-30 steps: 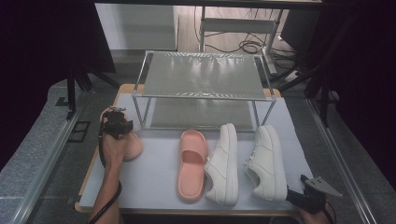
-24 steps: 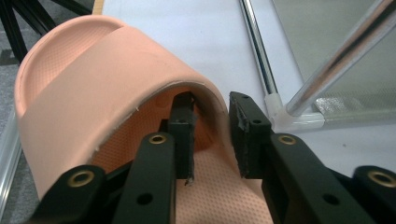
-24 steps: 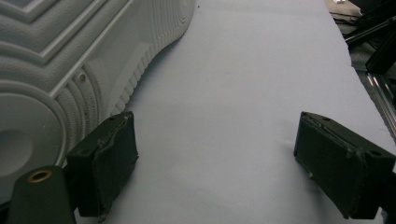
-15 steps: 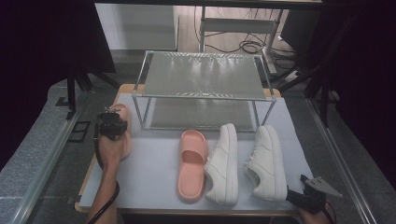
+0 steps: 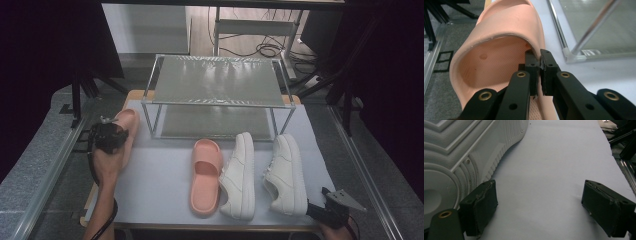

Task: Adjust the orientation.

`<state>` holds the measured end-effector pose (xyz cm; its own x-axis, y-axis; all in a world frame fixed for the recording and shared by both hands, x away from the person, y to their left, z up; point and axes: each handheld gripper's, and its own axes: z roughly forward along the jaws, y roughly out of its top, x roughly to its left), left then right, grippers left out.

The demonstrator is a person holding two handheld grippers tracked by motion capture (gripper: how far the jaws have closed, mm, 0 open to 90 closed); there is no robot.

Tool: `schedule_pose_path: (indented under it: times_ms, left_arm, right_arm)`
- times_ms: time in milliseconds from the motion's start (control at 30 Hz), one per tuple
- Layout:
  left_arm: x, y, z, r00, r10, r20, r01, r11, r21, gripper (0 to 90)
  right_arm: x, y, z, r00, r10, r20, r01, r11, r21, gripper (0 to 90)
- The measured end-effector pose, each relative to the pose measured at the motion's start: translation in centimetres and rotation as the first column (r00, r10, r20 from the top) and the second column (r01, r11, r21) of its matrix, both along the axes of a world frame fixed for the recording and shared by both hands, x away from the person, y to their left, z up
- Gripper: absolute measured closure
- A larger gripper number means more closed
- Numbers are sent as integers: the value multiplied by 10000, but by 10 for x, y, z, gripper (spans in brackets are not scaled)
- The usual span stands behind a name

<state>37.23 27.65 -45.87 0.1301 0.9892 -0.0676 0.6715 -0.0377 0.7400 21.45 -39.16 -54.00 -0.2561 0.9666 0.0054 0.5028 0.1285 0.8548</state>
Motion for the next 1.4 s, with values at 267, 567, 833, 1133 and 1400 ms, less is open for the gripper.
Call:
schedule_pose_path:
  times_ms: [267,567,833,1133,1400]
  left_arm:
    - [-21,-2,6,9987,-503,69,500,9983,305,857]
    - [-46,-9,6,9945,-1034,-130,1041,9917,755,856]
    - [-69,-10,6,9908,-1307,-342,1334,9862,975,855]
    - [-104,-19,8,9801,-1971,-239,1984,9766,834,855]
    - [-119,-30,13,9691,-2464,-111,2463,9648,918,855]
  right_arm:
    - [0,0,0,10000,-2,5,2,10000,-3,127]
    - [0,0,0,10000,-5,24,5,10000,-1,127]
    - [0,0,-1,10000,-10,48,10,10000,-4,127]
    - [-1,0,-1,9999,-32,117,31,10000,51,127]
    - [0,0,-1,9999,-29,123,28,10000,39,128]
